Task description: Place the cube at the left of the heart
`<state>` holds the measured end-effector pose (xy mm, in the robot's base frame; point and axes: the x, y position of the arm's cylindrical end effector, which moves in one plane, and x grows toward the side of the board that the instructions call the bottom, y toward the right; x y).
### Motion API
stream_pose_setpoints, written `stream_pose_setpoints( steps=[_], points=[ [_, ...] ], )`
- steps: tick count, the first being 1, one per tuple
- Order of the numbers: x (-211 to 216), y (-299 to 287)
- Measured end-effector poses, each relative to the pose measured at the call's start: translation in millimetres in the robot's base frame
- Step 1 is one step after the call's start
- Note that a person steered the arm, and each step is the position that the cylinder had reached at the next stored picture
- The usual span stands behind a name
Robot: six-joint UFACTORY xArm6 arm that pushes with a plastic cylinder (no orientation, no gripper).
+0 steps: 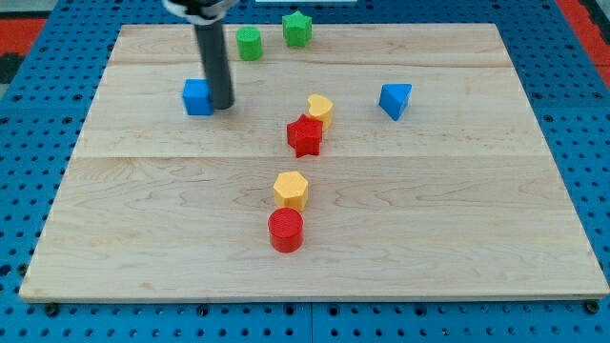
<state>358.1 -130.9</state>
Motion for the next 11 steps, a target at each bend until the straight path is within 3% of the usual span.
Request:
stream_pose_setpoints(
  steps=[1,3,4,5,6,8,11],
  points=[
    [24,-47],
    [8,-142],
    [-24,-95],
    [15,-4],
    [13,-40],
    [3,68],
    [26,67]
  ],
)
